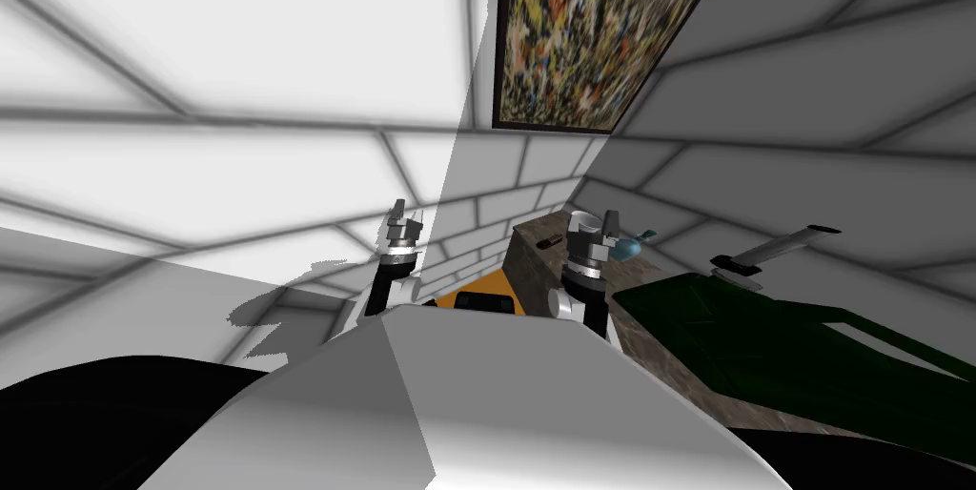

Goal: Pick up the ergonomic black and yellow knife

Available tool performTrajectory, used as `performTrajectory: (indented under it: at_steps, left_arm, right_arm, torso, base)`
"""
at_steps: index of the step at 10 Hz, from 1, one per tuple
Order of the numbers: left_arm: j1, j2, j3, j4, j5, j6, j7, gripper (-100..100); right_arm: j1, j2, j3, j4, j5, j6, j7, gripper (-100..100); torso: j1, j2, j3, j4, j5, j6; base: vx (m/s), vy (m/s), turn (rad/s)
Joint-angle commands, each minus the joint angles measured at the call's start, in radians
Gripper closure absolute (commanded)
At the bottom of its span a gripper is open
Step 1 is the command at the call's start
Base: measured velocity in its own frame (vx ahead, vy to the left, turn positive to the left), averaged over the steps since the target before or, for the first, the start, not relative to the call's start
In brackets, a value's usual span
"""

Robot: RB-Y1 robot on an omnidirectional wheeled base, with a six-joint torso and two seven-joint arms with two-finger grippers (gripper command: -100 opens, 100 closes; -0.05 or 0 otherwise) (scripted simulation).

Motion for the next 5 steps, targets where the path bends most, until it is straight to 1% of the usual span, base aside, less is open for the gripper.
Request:
performTrajectory:
  at_steps: [1,3,5]
  left_arm:
    - [0.0,0.0,0.0,0.0,0.0,0.0,0.0,0]
    - [0.0,0.0,0.0,0.0,0.0,0.0,0.0,0]
    - [0.0,0.0,0.0,0.0,0.0,0.0,0.0,0]
  right_arm:
    - [-0.003,-0.035,-0.01,0.008,0.017,-0.007,0.01,-100]
    - [-0.008,-0.093,-0.034,0.029,0.057,-0.024,0.034,-100]
    - [-0.014,-0.153,-0.07,0.06,0.116,-0.048,0.068,-100]
  torso:
    - [0.0,0.0,0.0,0.0,0.0,0.0]
    - [-0.003,0.001,0.001,0.0,-0.001,0.0]
    - [-0.005,0.004,0.002,0.001,-0.001,0.0]
  base:
    - [-0.01,-0.012,0.09]
    - [-0.033,-0.046,0.129]
    - [-0.069,-0.065,0.202]
